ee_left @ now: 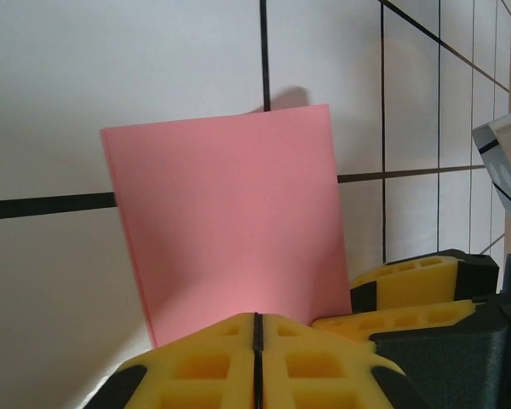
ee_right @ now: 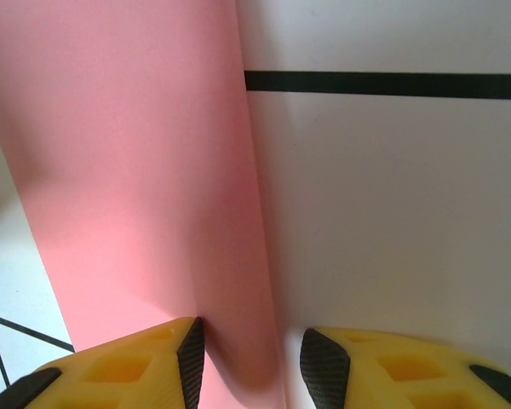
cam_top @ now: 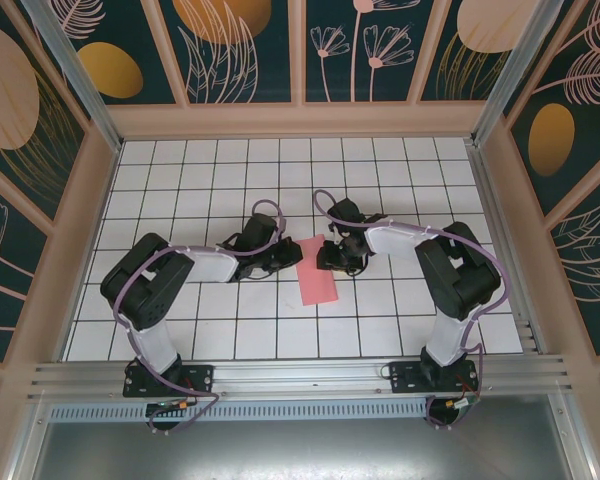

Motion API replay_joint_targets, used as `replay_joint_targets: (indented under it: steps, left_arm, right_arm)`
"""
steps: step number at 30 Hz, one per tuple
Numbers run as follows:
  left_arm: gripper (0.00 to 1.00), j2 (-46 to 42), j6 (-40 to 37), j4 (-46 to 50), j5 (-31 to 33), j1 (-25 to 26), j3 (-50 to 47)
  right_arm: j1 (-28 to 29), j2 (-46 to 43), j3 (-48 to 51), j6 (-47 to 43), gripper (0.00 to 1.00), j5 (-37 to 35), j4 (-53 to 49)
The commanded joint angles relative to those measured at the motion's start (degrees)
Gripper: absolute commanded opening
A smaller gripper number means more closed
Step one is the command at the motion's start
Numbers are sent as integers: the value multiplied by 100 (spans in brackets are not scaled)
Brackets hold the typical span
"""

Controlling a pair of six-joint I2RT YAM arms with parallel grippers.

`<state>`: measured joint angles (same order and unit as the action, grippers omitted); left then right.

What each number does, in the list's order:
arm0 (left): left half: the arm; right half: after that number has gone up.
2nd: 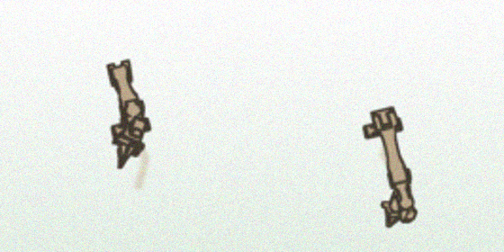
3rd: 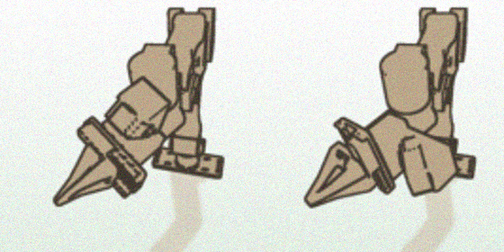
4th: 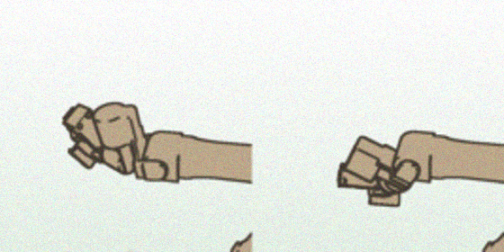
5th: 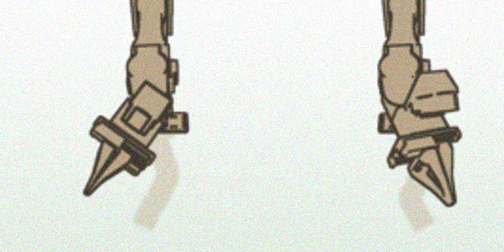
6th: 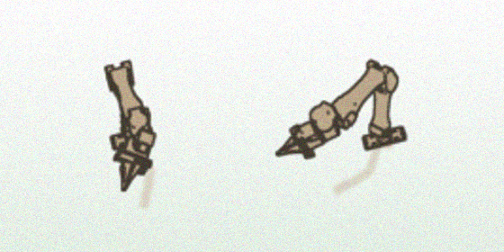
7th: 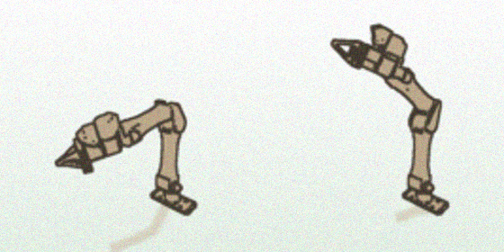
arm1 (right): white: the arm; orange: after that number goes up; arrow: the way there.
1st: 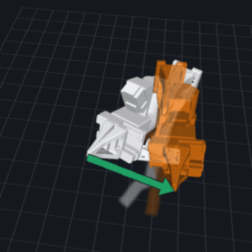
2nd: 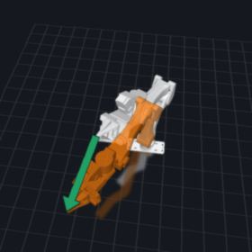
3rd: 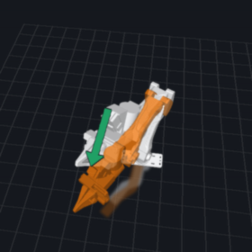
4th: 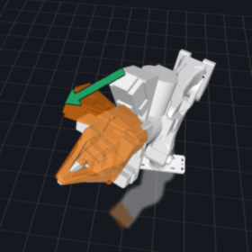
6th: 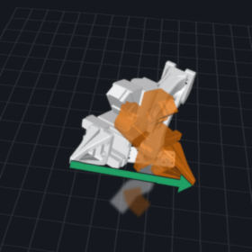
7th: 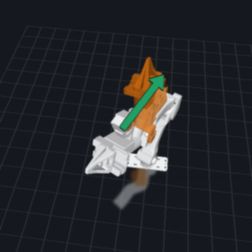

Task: Fold a paper plane with a square sheet of paper (pick it up from the middle)
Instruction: Hold the square sheet of paper at the center of the table.

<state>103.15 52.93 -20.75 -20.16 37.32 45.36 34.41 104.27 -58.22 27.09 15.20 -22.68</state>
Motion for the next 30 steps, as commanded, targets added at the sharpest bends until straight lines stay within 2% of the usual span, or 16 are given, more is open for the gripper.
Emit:
replay_joint_targets:
  steps: [1, 9, 19, 23, 30]
  left_arm:
    - [10, 173, -139, 79, -111, 44, 191]
    - [2, 390, -229, 449, -57, 56, 354]
    - [0, 687, -430, 1089, 310, 63, 407]
    - [0, 870, -476, 1190, 422, 60, 276]
    - [0, 1071, -482, 1117, 522, 65, 34]
  right_arm:
    - [241, 1193, 436, -75, 44, -326, 683]
    - [285, 1208, 419, -28, 44, -325, 688]
    - [320, 1016, 403, 49, 44, -238, 668]
    - [309, 551, 272, 174, 44, -282, 526]
    - [103, -919, 207, 708, 52, -720, 360]
